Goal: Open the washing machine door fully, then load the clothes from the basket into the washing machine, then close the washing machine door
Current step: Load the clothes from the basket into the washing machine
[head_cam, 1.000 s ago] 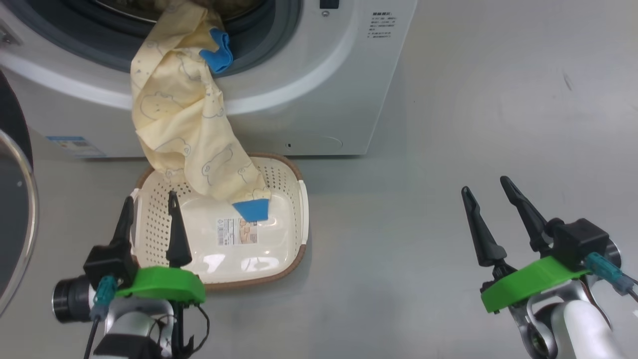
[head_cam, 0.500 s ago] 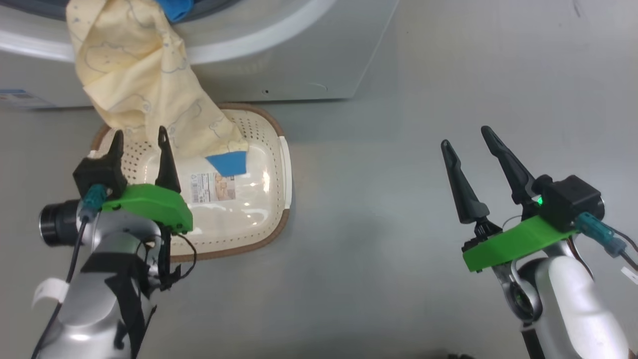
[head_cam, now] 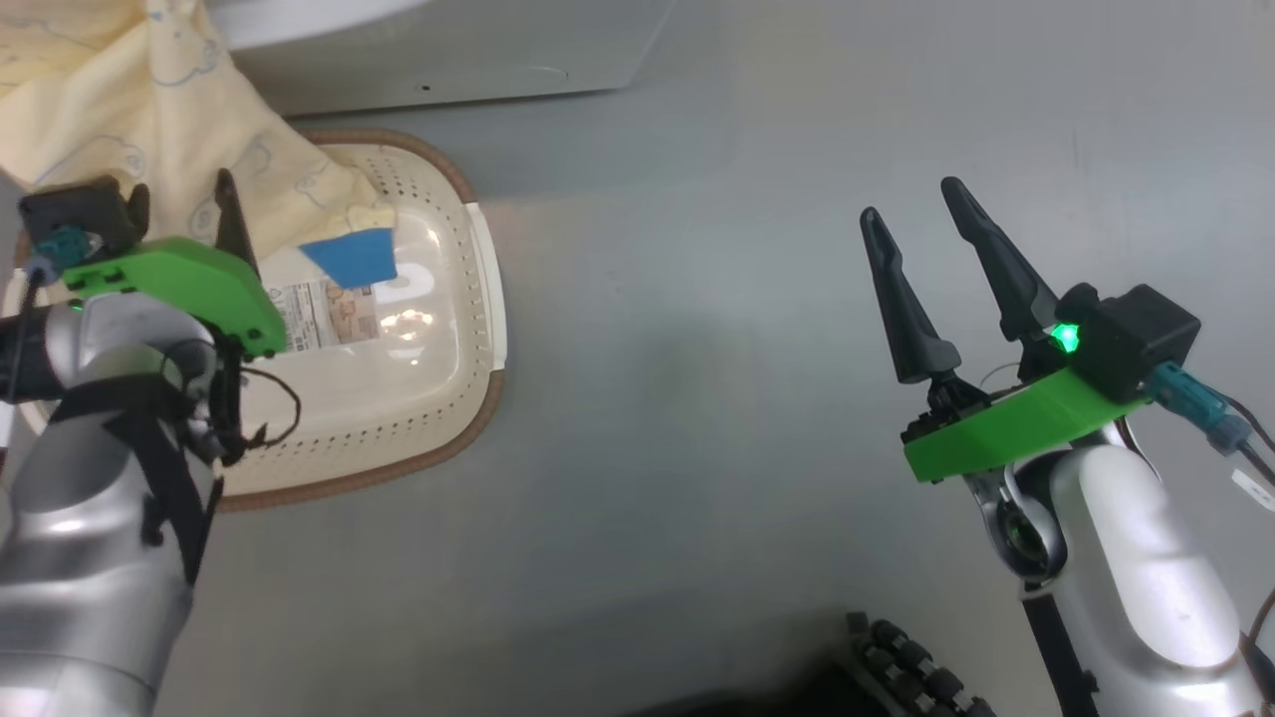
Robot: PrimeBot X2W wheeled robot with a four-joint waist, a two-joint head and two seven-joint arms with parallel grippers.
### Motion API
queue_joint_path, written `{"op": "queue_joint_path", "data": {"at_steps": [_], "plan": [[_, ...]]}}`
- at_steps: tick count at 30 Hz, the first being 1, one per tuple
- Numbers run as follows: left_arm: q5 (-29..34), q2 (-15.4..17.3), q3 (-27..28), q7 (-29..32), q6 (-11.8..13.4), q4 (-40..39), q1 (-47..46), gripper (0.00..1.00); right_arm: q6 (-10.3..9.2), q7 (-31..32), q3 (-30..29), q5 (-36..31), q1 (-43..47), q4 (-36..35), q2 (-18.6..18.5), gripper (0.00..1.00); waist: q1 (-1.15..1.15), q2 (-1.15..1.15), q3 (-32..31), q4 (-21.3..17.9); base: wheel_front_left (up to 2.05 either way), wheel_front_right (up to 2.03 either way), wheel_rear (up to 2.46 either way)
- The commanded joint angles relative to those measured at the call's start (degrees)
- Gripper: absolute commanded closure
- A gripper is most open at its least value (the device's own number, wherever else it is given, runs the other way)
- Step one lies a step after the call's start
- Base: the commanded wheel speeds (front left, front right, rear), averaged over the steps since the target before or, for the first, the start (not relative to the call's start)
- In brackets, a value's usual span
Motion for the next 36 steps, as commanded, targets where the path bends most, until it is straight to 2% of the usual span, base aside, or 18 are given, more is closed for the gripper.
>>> {"op": "queue_joint_path", "data": {"at_steps": [1,9,13,14,15,17,25,36], "plan": [[-0.4,2.9,2.0,0.0,-0.3,0.1,-1.6,0.0,-0.16,-0.8,1.3,0.5,-0.1,-1.2,-0.4,0.0,-0.01,0.0,1.8,-1.6,0.0,0.0,0.0],[-1.7,4.1,2.8,1.5,-2.0,8.6,-8.8,0.0,-0.16,-1.2,2.4,2.3,-1.4,0.5,-0.4,0.0,-0.01,0.0,4.2,-3.7,0.0,0.0,0.0],[-2.7,4.3,3.5,2.2,-2.2,12.1,-11.8,0.0,-0.16,-1.3,2.8,3.0,-2.0,0.3,-0.4,0.0,-0.01,0.0,4.8,-4.3,0.0,0.0,0.0],[-2.9,4.3,3.6,2.4,-2.2,12.9,-12.3,0.34,-0.16,-1.3,2.9,3.2,-2.1,0.2,-0.4,0.0,-0.01,0.0,4.9,-4.5,0.0,0.0,0.0],[-2.9,4.4,3.6,2.4,-2.3,13.6,-12.8,0.6,-0.16,-1.3,3.0,3.3,-2.1,0.2,-0.4,0.0,-0.01,0.0,4.9,-4.6,0.0,0.0,0.0],[-3.0,4.5,3.5,2.2,-2.4,14.9,-13.7,1.0,-0.16,-1.3,3.1,3.5,-2.1,0.1,-0.4,0.0,-0.01,0.0,4.9,-4.9,0.0,0.0,0.0],[-2.8,4.1,2.6,1.2,-3.0,18.8,-15.3,1.0,-0.16,-1.3,2.3,3.5,-1.7,0.3,-0.4,0.0,-0.01,0.0,3.8,-4.7,0.0,0.0,0.0],[-0.9,3.4,-1.4,4.8,-6.7,19.1,-16.4,1.0,-0.16,-1.3,0.5,2.2,0.3,0.6,-0.4,0.0,-0.01,0.0,0.4,-1.0,0.0,0.0,0.0]]}}
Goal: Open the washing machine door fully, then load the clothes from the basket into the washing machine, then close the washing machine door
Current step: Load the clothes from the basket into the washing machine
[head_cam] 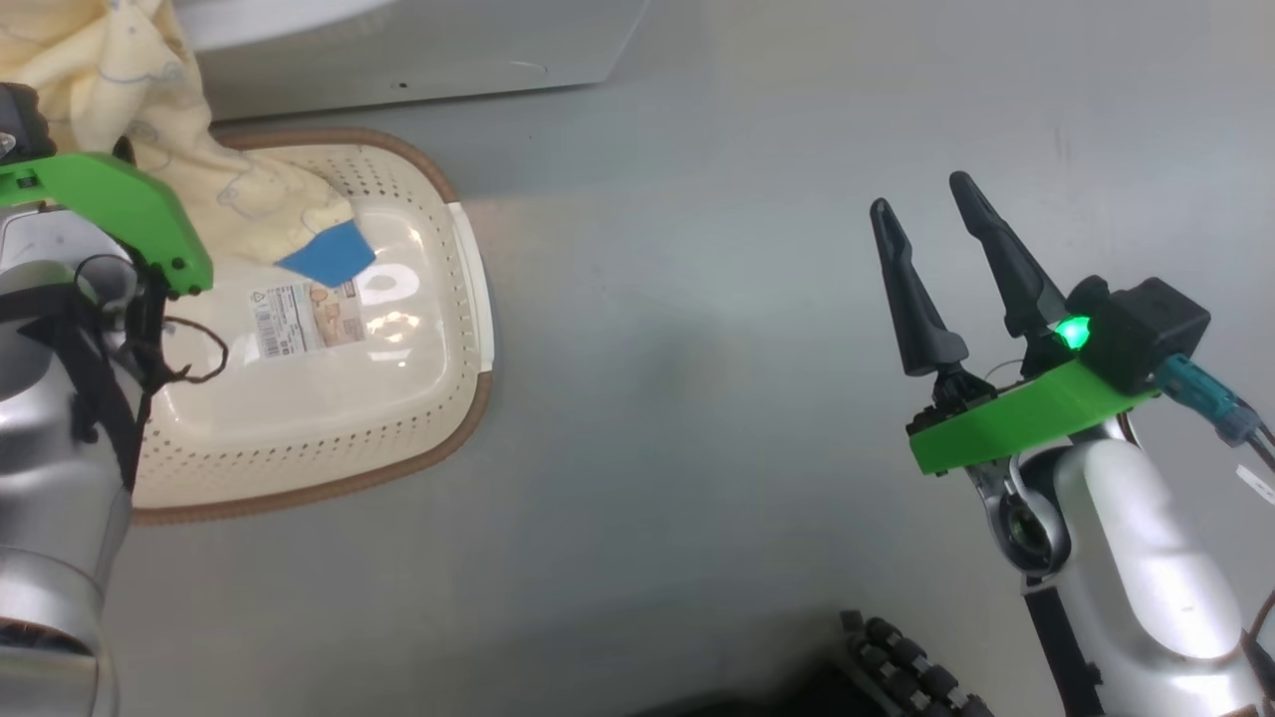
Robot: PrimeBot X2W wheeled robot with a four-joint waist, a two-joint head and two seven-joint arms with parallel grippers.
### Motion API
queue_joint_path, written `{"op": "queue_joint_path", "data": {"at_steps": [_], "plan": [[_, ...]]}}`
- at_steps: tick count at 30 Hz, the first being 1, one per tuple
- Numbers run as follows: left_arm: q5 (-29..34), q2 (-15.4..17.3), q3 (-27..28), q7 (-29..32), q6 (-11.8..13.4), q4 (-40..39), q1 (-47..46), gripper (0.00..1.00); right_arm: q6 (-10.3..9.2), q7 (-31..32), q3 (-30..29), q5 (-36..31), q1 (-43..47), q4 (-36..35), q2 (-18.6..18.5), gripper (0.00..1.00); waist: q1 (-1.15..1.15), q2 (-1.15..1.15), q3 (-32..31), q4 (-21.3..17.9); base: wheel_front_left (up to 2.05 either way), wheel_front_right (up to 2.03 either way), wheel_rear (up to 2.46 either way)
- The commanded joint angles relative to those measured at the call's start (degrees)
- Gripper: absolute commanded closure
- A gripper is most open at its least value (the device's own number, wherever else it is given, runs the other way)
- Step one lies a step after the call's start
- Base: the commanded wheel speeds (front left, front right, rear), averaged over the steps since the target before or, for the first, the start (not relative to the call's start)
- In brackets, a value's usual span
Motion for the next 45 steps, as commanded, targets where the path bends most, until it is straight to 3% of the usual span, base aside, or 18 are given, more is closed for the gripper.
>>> {"op": "queue_joint_path", "data": {"at_steps": [1,8,15,23,29,35,41,45], "plan": [[0.5,2.3,0.8,0.0,-0.2,-1.5,-1.5,1.0,-0.16,-0.5,0.6,-0.5,1.6,-1.4,-0.4,0.0,0.0,0.0,-0.9,0.8,0.0,0.0,0.0],[0.3,3.6,-1.2,5.9,-1.8,-7.1,-1.6,1.0,-0.16,-0.5,-0.4,-1.1,3.3,-0.9,-0.4,0.0,0.0,0.0,-3.9,2.7,0.0,0.0,0.0],[-1.7,9.3,-1.6,17.2,-2.4,-20.8,-2.1,1.0,-0.16,-0.5,-0.5,-0.4,4.4,-0.9,-0.4,0.0,0.0,0.0,-5.3,2.9,0.0,0.0,0.0],[-2.6,18.1,1.5,29.9,3.0,-41.7,-4.1,1.0,-0.16,-0.5,0.9,1.9,3.6,-1.2,-0.4,0.0,0.0,0.0,-4.0,0.7,0.0,0.0,0.0],[-1.1,22.7,3.1,35.7,7.4,-50.0,-6.7,1.0,-0.16,-0.5,2.2,4.2,2.5,-1.0,-0.4,0.0,0.0,0.0,-2.0,-2.3,0.0,0.0,0.0],[1.4,25.5,4.2,35.8,10.2,-50.4,-10.0,1.0,-0.16,-0.5,3.7,6.1,1.4,-1.2,-0.4,0.0,0.0,0.0,0.2,-5.4,0.0,0.0,0.0],[3.3,26.2,5.3,30.9,11.4,-47.2,-12.9,1.0,-0.16,-0.5,4.5,7.3,0.5,-1.4,-0.4,0.0,0.0,0.0,2.3,-7.4,0.0,0.0,0.0],[5.9,26.2,5.5,21.1,10.5,-42.6,-17.4,1.0,-0.16,-0.5,5.2,8.4,-0.2,-1.5,-0.4,0.0,0.0,0.0,4.4,-8.9,0.0,0.0,0.0]]}}
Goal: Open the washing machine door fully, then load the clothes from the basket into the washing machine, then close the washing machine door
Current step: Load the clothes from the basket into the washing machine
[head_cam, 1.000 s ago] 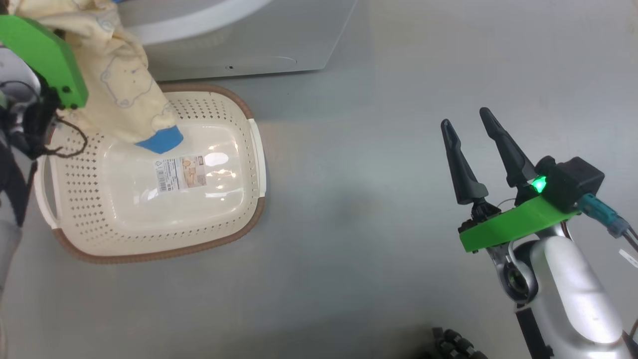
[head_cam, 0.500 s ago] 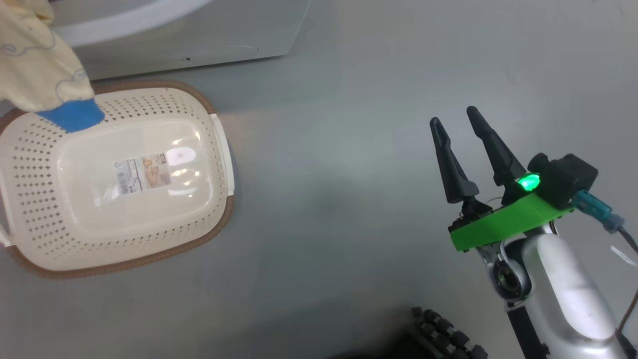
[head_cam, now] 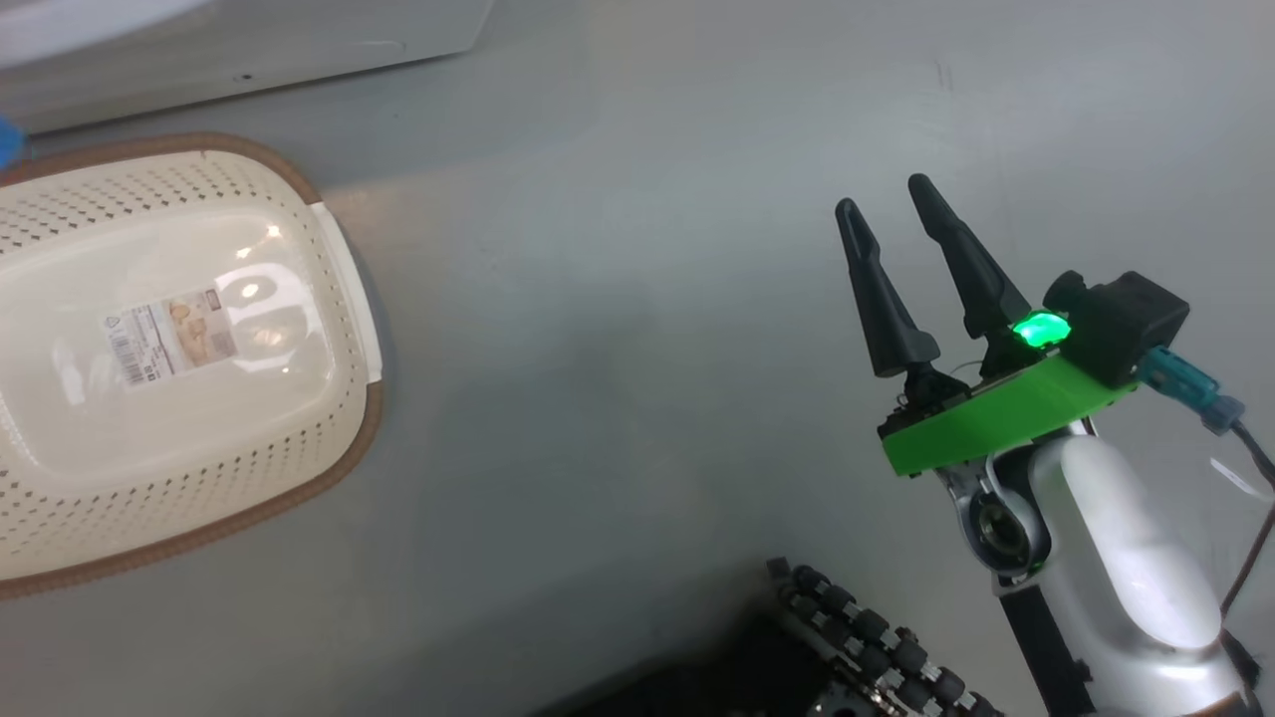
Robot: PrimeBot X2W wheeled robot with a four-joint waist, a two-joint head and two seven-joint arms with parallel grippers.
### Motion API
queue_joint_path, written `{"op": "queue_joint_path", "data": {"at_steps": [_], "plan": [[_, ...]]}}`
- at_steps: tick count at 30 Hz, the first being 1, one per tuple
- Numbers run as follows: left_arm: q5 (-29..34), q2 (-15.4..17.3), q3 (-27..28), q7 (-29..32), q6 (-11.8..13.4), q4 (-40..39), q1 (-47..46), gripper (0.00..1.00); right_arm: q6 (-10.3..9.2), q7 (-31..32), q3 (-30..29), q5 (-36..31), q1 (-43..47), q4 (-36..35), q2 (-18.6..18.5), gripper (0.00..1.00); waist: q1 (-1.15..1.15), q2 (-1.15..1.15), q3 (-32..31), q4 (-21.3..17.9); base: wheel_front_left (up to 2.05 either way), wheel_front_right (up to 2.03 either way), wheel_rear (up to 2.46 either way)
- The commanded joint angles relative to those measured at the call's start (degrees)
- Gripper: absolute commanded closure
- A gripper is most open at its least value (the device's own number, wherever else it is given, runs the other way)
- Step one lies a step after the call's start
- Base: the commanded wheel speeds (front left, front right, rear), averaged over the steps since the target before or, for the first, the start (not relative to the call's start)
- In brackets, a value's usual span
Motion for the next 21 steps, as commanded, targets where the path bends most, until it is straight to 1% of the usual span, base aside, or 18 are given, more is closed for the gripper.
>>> {"op": "queue_joint_path", "data": {"at_steps": [1,5,9,13,19,21], "plan": [[1.1,3.3,1.9,-1.8,-0.3,-1.7,-3.3,1.0,-0.16,-0.5,1.0,0.5,0.5,-1.7,-0.5,0.0,-0.01,0.0,0.8,-0.7,0.0,0.0,0.0],[3.1,2.6,1.7,-10.3,-0.7,1.9,-7.7,1.0,-0.16,-0.5,1.7,1.2,0.2,-1.6,-0.5,0.0,-0.01,0.0,1.9,-1.5,0.0,0.0,0.0],[5.3,2.4,0.8,-15.4,-1.1,5.9,-12.5,1.0,-0.16,-0.5,2.4,2.0,-0.1,-1.6,-0.5,0.0,-0.01,0.0,2.9,-2.6,0.0,0.0,0.0],[6.2,1.2,0.7,-20.8,-1.1,8.7,-17.5,1.0,-0.16,-0.5,2.8,2.7,-0.2,-1.4,-0.5,0.0,-0.01,0.0,4.0,-3.4,0.0,0.0,0.0],[6.9,-0.2,0.5,-29.2,-1.4,11.4,-21.6,1.0,-0.16,-0.5,3.2,3.4,-0.4,-1.5,-0.5,0.0,-0.01,0.0,5.1,-4.0,0.0,0.0,0.0],[7.1,-0.6,-0.1,-29.9,-1.9,13.0,-21.9,1.0,-0.16,-0.5,3.2,3.6,-0.4,-1.5,-0.5,0.0,-0.01,0.0,5.3,-3.9,0.0,0.0,0.0]]}}
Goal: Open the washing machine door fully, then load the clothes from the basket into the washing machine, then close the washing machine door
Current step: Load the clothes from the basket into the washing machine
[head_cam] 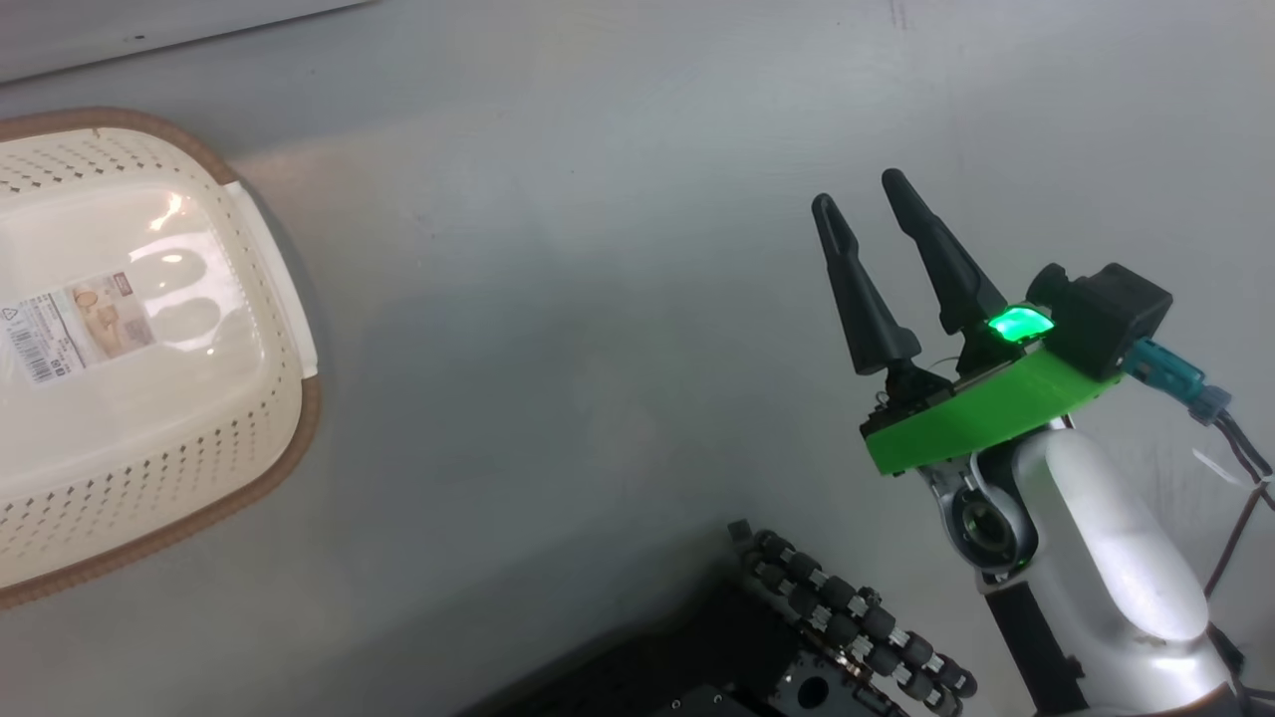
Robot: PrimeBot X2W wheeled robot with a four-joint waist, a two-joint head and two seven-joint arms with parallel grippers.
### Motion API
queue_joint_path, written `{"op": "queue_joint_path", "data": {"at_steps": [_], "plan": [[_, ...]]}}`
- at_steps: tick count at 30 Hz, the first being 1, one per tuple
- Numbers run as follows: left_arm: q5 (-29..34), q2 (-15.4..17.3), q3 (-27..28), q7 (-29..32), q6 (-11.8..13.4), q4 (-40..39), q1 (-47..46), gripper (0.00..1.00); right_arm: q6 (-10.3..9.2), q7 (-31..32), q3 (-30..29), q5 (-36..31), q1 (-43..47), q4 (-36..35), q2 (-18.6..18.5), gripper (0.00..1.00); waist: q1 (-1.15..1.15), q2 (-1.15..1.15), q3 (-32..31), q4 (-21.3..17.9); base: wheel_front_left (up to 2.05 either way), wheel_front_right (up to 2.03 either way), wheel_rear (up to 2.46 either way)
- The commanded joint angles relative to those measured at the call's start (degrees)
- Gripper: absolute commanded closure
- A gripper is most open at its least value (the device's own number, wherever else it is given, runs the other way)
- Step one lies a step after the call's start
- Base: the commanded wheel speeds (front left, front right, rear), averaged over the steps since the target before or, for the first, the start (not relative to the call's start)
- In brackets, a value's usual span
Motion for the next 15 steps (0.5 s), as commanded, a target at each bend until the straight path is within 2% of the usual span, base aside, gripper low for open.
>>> {"op": "queue_joint_path", "data": {"at_steps": [1,7,14,15], "plan": [[0.1,1.4,0.3,0.7,-0.7,0.3,-1.7,1.0,-0.16,-0.5,0.8,0.4,0.7,-1.4,-0.5,0.0,-0.01,0.0,0.1,0.2,0.0,0.0,0.0],[-2.5,0.4,0.0,5.6,-2.6,5.6,0.8,1.0,-0.16,-0.5,0.4,0.2,0.7,-1.3,-0.5,0.0,-0.01,0.0,-0.1,1.0,0.0,0.0,0.0],[-5.4,-1.0,0.5,12.3,-1.7,8.0,4.7,1.0,-0.16,-0.5,-0.9,-0.7,0.9,-0.9,-0.5,0.0,-0.01,0.0,-1.0,2.9,0.0,0.0,0.0],[-5.7,-1.0,0.6,12.7,-1.5,7.9,5.3,0.89,-0.16,-0.5,-1.0,-0.8,0.9,-0.9,-0.5,0.0,-0.01,0.0,-1.1,3.2,0.0,0.0,0.0]]}}
